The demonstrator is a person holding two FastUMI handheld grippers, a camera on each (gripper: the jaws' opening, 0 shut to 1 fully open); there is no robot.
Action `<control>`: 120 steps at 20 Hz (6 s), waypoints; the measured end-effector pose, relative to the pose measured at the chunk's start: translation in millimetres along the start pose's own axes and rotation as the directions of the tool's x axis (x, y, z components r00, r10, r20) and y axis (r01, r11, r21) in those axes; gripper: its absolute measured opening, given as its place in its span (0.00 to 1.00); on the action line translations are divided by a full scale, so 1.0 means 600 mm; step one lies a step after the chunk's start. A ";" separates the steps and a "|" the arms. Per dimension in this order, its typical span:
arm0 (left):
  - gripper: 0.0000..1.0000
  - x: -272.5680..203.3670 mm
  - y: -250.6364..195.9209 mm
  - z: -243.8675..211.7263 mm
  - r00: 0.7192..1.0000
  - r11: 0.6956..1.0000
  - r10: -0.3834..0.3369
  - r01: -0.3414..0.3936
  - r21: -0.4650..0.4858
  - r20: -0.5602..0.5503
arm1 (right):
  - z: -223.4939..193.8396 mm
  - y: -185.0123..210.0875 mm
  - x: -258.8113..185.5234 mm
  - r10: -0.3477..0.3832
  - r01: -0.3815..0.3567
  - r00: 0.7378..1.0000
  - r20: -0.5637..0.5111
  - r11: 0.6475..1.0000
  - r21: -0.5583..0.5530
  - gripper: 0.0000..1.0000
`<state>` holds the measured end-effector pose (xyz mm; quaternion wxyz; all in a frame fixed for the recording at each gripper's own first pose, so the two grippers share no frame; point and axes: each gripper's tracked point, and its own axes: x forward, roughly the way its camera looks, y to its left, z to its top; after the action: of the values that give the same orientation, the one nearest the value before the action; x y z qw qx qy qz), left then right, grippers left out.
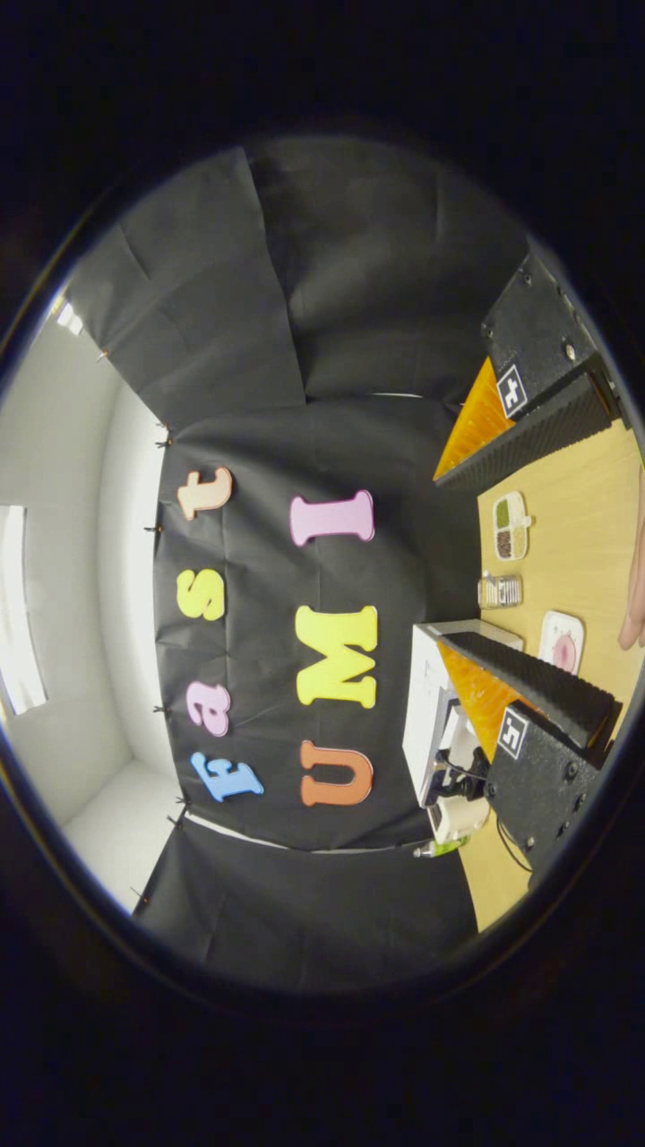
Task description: Open the microwave oven with the left hand, put the food in, and close the microwave oven.
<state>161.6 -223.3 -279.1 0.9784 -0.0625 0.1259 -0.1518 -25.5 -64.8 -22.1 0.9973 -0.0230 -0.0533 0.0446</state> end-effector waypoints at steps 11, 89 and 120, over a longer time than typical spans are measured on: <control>0.05 -0.184 0.121 -0.024 1.000 0.997 0.006 -0.005 0.071 -0.007 | 0.003 0.049 -0.080 0.005 -0.005 1.000 0.013 1.000 0.001 0.94; 0.96 -0.554 0.233 0.271 0.946 0.972 0.221 -0.235 0.031 0.235 | -0.546 0.362 0.259 0.667 0.106 0.201 -0.718 0.713 0.693 0.04; 0.96 -0.539 0.384 0.157 0.933 0.935 0.349 -0.353 0.039 0.085 | -0.596 0.684 0.640 0.290 0.380 0.836 -0.467 0.308 0.872 0.05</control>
<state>-46.8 103.8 -152.1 0.9952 -0.0184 0.0932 0.0243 357.8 363.7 -357.8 0.7847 0.5574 0.2696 0.0289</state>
